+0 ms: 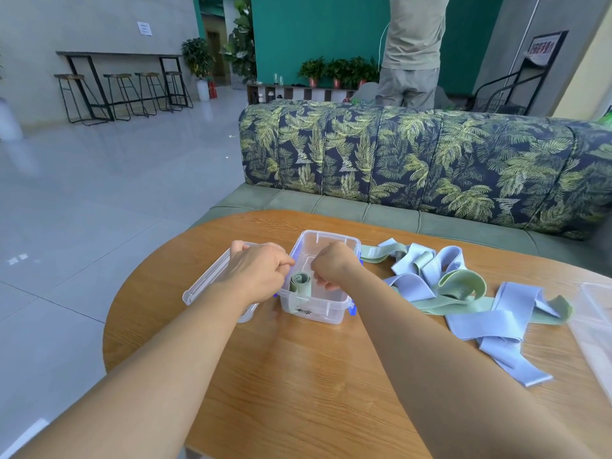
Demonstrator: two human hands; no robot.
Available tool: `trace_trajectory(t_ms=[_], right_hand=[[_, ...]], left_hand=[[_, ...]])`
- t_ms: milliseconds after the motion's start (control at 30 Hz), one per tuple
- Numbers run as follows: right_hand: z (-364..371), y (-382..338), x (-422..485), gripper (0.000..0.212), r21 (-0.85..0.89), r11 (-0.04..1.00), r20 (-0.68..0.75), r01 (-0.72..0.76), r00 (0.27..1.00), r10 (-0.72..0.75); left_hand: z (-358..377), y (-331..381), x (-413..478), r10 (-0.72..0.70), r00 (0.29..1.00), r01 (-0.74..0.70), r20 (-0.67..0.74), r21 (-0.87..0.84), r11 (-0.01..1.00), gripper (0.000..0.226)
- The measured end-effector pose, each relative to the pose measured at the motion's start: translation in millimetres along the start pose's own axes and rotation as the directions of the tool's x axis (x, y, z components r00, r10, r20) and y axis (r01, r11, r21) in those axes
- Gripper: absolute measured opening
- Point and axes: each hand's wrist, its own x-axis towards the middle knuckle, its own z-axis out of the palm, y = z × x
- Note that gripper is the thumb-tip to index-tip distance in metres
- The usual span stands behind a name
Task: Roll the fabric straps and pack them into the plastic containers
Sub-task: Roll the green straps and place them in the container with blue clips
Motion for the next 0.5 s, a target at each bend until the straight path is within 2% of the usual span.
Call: trace_trajectory(t_ms=[267, 433, 500], right_hand=[[-33, 20, -15, 0.019, 0.028, 1.0, -0.018, 0.009, 1.0, -0.008], [-56, 45, -35, 0.009, 0.117, 0.992, -0.089, 0.044, 0.995, -0.034], [-61, 54, -44, 0.012, 0.136, 0.989, -0.109, 0.059, 0.993, -0.044]], left_hand=[[-16, 22, -13, -0.024, 1.0, 0.023, 0.01, 0.043, 0.999, 0.032], [-14, 27, -21, -0.061, 0.998, 0.06, 0.02, 0.03, 0.998, 0.031], [-10, 32, -25, -0.061, 0.998, 0.061, 0.02, 0.025, 0.998, 0.028]])
